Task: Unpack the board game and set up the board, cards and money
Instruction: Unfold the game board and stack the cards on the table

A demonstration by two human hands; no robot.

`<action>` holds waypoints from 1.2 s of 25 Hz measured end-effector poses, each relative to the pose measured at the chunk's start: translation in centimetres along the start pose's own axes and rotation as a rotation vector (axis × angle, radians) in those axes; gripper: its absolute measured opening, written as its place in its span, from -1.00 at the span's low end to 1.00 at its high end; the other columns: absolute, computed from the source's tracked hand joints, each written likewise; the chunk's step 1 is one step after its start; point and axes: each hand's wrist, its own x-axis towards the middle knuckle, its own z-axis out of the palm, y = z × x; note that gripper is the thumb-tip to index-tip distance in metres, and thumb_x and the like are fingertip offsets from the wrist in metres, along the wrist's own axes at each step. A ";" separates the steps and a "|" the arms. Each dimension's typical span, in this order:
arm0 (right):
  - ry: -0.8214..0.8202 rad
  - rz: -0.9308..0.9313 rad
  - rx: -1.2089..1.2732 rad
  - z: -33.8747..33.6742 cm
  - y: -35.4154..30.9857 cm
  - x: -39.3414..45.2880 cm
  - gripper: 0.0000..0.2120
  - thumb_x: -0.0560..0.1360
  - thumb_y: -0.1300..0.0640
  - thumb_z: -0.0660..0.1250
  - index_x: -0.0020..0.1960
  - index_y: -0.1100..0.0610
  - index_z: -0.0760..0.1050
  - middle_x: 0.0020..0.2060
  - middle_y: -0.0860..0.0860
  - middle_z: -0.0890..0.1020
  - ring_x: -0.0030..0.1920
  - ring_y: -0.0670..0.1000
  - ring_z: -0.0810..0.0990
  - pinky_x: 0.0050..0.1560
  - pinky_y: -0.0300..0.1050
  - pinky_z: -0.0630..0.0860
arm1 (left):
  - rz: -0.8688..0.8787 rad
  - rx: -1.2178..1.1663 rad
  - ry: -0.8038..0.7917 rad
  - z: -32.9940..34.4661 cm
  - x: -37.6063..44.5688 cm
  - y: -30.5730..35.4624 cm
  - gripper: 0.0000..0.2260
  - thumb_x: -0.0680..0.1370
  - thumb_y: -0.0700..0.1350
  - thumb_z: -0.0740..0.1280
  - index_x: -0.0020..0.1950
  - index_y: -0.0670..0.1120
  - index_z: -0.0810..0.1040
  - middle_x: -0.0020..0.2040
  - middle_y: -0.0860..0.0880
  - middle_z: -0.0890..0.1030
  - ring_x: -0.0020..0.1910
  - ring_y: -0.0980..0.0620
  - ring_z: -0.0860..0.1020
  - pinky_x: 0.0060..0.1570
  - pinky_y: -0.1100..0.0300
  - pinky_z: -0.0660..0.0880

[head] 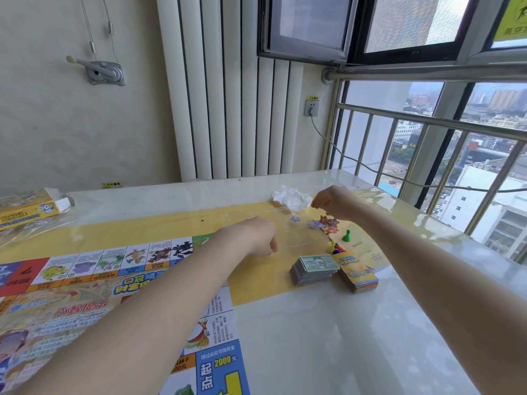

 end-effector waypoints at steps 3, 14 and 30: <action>-0.130 -0.141 -0.095 1.2 -1.7 0.2 -0.56 0.48 0.47 0.07 0.20 0.16 0.53 0.17 0.09 0.57 0.19 0.05 0.52 0.20 -0.12 0.44 | -0.001 -0.009 -0.005 -0.1 -0.1 0.0 -0.72 0.59 -0.17 0.21 0.28 0.00 0.52 0.34 -0.07 0.43 0.23 -0.08 0.47 0.15 0.15 0.42; -0.276 -0.200 -0.266 3.5 -2.3 0.9 -0.63 0.60 0.22 0.03 0.37 0.04 0.35 0.33 0.07 0.38 0.34 0.11 0.23 0.32 0.01 0.22 | -0.008 -0.033 -0.007 0.1 0.4 -0.2 -0.72 0.59 -0.17 0.21 0.27 0.01 0.53 0.35 -0.06 0.43 0.24 -0.09 0.47 0.19 0.12 0.44; -0.155 -0.222 -0.123 3.3 -3.1 0.3 -0.73 0.52 0.34 0.15 0.12 0.17 0.54 0.11 0.09 0.59 0.14 0.08 0.53 0.07 -0.16 0.42 | -0.031 -0.036 -0.008 -0.1 0.0 0.2 -0.72 0.60 -0.17 0.21 0.28 0.01 0.52 0.35 -0.07 0.42 0.23 -0.10 0.46 0.18 0.13 0.43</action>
